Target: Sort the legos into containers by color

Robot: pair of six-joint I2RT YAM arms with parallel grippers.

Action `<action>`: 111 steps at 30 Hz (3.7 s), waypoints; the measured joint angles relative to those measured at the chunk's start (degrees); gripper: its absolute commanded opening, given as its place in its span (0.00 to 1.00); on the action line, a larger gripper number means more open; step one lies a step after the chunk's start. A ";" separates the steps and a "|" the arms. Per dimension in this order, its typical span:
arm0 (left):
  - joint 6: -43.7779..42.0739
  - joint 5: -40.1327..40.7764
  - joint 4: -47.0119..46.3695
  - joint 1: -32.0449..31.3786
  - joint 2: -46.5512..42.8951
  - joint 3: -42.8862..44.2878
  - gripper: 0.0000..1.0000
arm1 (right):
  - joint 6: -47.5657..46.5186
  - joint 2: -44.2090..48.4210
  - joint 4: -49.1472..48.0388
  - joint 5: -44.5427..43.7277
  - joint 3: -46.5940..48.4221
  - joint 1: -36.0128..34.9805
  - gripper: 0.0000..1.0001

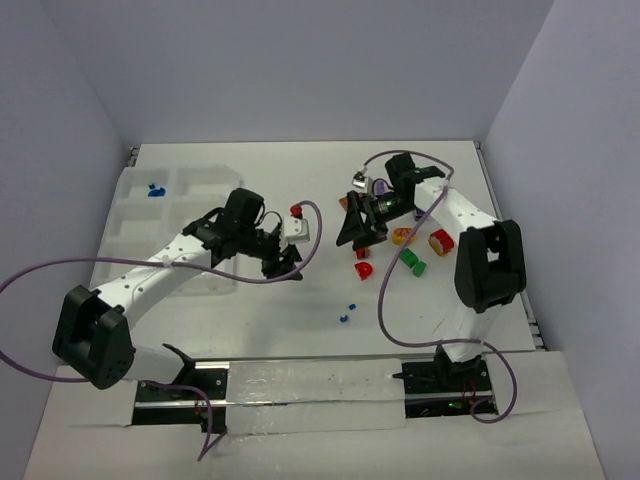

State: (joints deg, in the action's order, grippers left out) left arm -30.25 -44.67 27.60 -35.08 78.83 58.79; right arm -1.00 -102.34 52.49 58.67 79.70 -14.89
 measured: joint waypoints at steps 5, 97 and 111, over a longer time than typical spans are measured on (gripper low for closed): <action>-1.67 5.21 1.74 -7.55 0.16 -0.74 0.53 | -0.85 10.73 -3.65 -15.61 -4.94 1.26 1.00; -9.48 5.40 7.17 13.15 5.24 10.04 0.00 | -6.47 21.72 -1.58 -23.52 -10.69 21.14 1.00; 23.26 18.08 -1.38 55.21 19.04 26.00 0.00 | -2.86 21.18 -8.23 -29.18 -10.88 8.63 1.00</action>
State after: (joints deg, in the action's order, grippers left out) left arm -6.99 -26.59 26.22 20.13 97.87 84.80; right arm -3.86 -81.16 44.25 29.49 68.82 -6.26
